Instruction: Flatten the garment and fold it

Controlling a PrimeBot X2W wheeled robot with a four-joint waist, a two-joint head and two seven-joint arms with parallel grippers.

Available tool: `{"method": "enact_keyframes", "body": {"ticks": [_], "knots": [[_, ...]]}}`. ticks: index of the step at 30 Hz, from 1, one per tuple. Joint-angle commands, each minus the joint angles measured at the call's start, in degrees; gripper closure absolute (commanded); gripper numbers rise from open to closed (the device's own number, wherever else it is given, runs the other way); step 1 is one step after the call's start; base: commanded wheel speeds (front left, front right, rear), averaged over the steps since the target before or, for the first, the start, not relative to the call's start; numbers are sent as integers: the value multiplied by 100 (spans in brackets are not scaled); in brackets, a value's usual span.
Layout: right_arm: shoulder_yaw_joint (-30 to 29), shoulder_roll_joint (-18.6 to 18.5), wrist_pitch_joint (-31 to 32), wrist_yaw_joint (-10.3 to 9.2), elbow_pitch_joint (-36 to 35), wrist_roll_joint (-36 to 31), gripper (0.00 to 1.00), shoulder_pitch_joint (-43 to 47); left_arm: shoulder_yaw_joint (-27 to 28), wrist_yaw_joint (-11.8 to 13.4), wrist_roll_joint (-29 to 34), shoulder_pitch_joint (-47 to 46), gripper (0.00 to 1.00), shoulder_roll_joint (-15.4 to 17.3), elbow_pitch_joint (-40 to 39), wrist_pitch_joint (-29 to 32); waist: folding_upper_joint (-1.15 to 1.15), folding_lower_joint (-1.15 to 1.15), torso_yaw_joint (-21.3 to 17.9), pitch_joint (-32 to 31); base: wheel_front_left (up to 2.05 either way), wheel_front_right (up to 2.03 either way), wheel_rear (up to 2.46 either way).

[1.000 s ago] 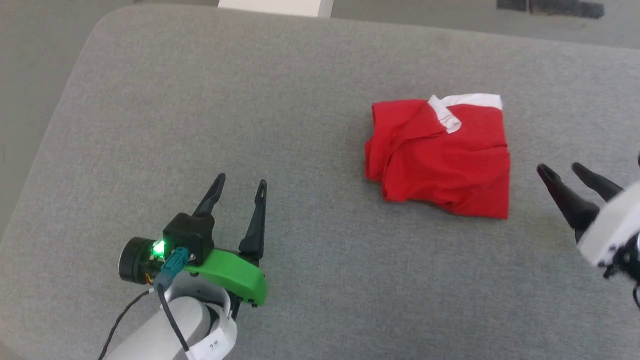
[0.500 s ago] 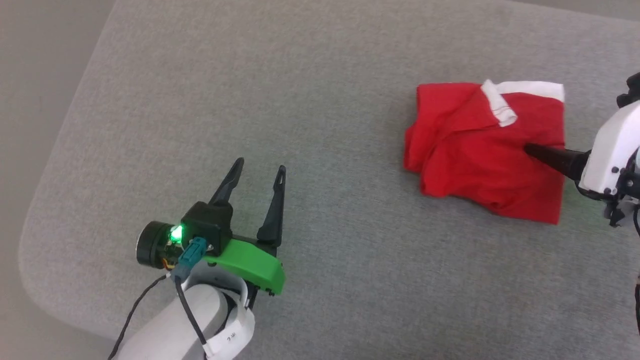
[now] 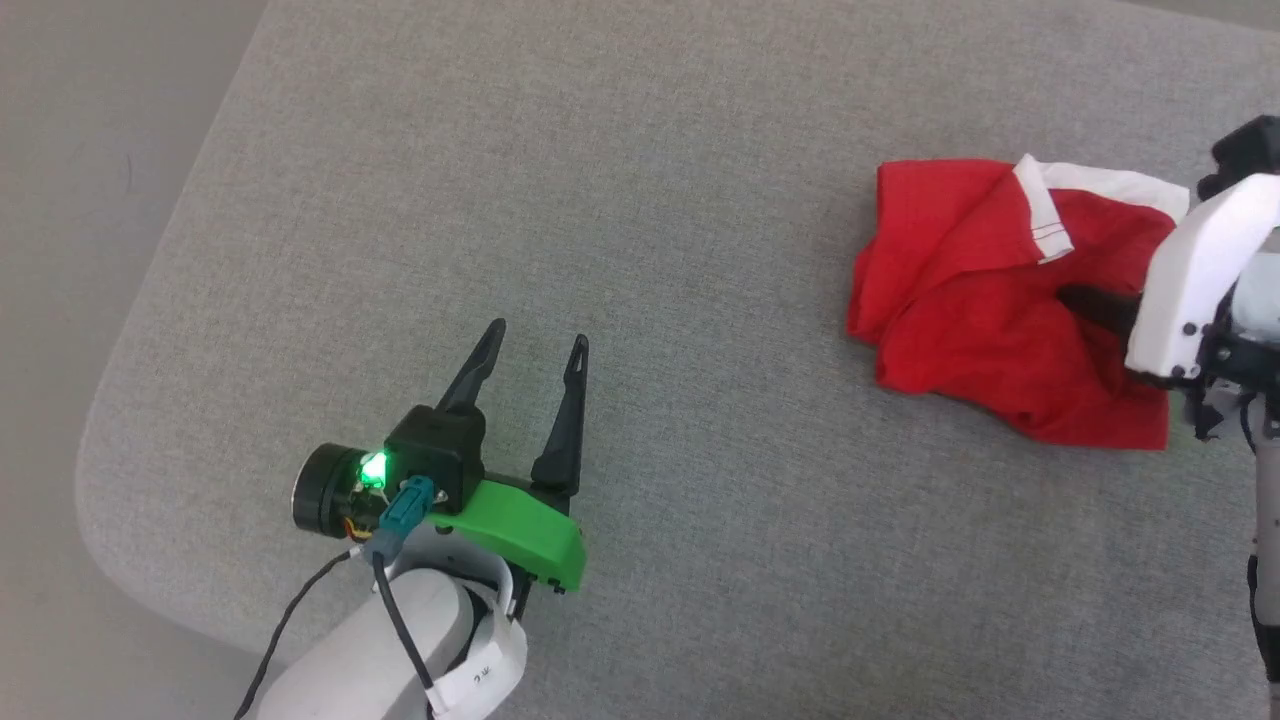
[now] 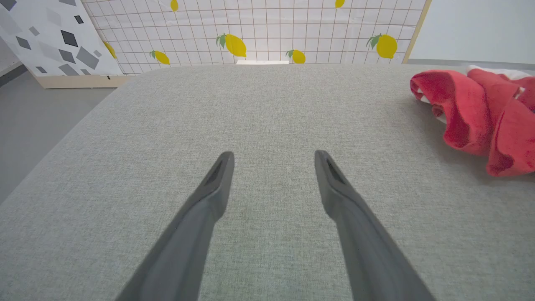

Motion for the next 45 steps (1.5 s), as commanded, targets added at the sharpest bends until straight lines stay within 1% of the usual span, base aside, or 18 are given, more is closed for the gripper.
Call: {"method": "enact_keyframes", "body": {"ticks": [1,5,9,12,16,21,26,30,34,40,42,45], "knots": [[154,-84,-106,21,-56,-11,100,116,0,-36,14,-23,0,-13,26,-42,0,0,-57,-75,0,0,0],[739,-543,-450,21,-341,38,100,180,-29,-71,-2,7,0,5,65,-36,0,0,-213,-262,0,0,0],[1637,-1317,-684,21,-846,166,100,271,-39,-73,-37,69,0,40,79,-17,0,0,-491,-462,0,0,0],[2004,-1798,-678,21,-1160,398,100,348,-43,-64,-68,138,0,76,41,-3,0,0,-758,-560,0,0,0],[2285,-2498,-724,21,-1470,478,100,414,-40,-58,-85,166,0,110,-50,6,0,0,-1126,-536,0,0,0],[2522,-3415,-969,21,-1619,471,100,601,-29,-63,-65,90,0,120,-166,3,0,0,-1506,-347,0,0,0],[2669,-4427,-1657,21,-1440,248,100,822,-36,-90,-8,-51,0,136,-272,8,0,0,-1765,-67,0,0,0],[2686,-4970,-2459,21,-860,15,100,927,-70,-123,52,-170,0,144,-365,29,0,0,-1856,164,0,0,0],[2548,-5206,-3274,21,19,-166,100,1009,-83,-134,120,-305,0,155,-499,51,0,0,-1845,382,0,0,0],[2169,-5127,-4125,21,1182,-475,100,1077,-52,-111,176,-419,0,243,-690,94,0,0,-1778,608,0,0,0],[2040,-5066,-4384,21,1505,-616,100,1092,-49,-106,190,-429,0,281,-726,107,0,0,-1757,660,0,0,0],[1943,-4988,-4779,21,1810,-886,100,1064,-54,-105,203,-439,0,319,-755,121,0,0,-1725,723,0,0,0]]}}
